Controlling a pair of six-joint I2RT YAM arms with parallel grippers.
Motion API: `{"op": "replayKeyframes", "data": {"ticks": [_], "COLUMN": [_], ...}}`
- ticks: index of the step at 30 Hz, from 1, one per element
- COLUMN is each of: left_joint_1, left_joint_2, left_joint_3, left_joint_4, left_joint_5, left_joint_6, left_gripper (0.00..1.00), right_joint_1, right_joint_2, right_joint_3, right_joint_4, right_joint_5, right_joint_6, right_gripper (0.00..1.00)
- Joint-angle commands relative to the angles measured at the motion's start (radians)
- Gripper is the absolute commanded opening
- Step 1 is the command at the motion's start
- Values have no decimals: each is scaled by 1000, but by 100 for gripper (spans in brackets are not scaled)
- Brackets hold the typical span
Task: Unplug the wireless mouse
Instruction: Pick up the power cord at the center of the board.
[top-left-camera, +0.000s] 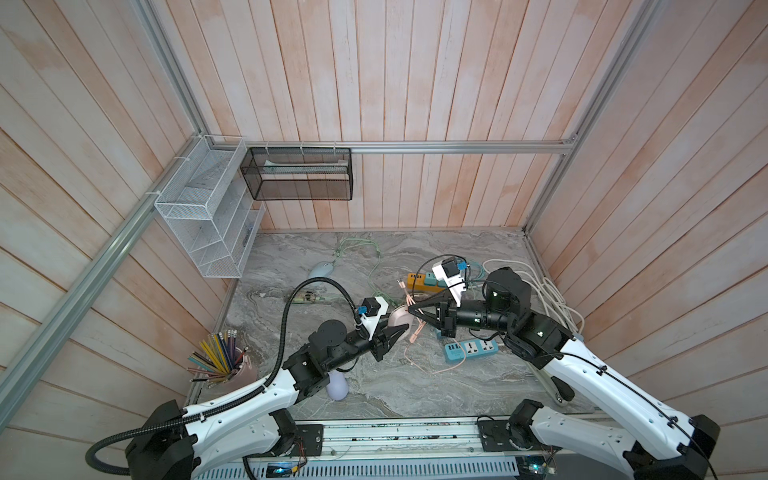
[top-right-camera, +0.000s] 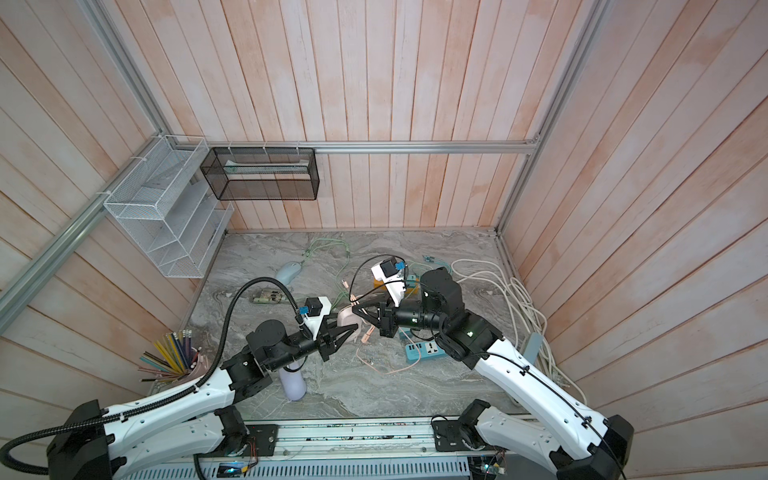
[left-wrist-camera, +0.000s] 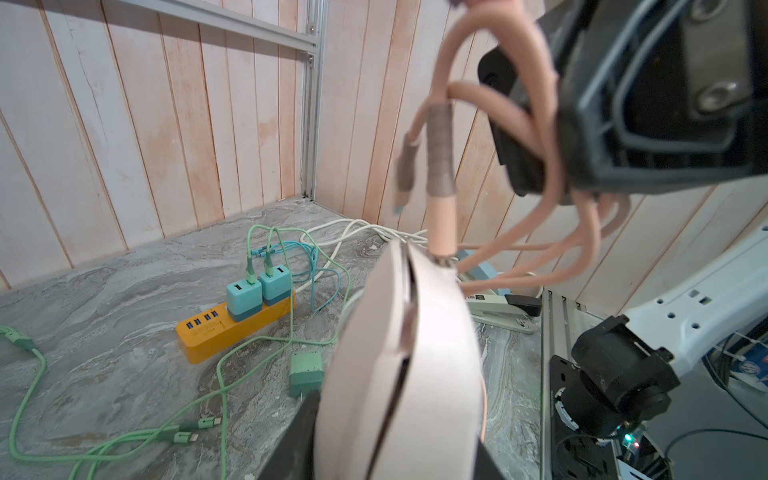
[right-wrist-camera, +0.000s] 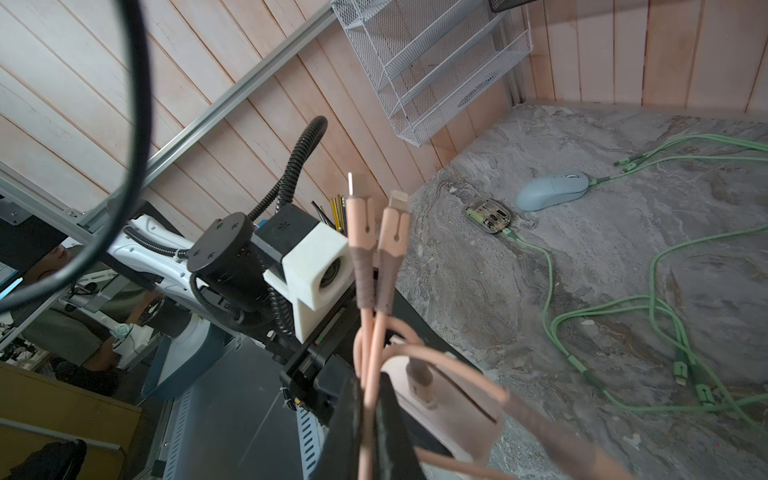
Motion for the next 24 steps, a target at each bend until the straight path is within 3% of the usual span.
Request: {"op": "replayKeyframes", "data": {"ticks": [1,12,24], "left_joint_1": [-9,-9,-9], "left_joint_2": [-16,-29,-41], "left_joint_3": [35,29,29], "left_joint_4": [-9,-18,-54], "left_joint_5": [25,17,-52], "left_joint_6": [-2,-2,15], "left_gripper": [0,0,0], "right_joint_1": [3,21,34], "right_joint_2": [23,42,28], "right_joint_3": [-26,11,8], "right_joint_4": [13,-42,-55], "right_joint_5": [79,232,279], "right_joint_6": [-15,-46,-29], "right_gripper": [9,14,18]}}
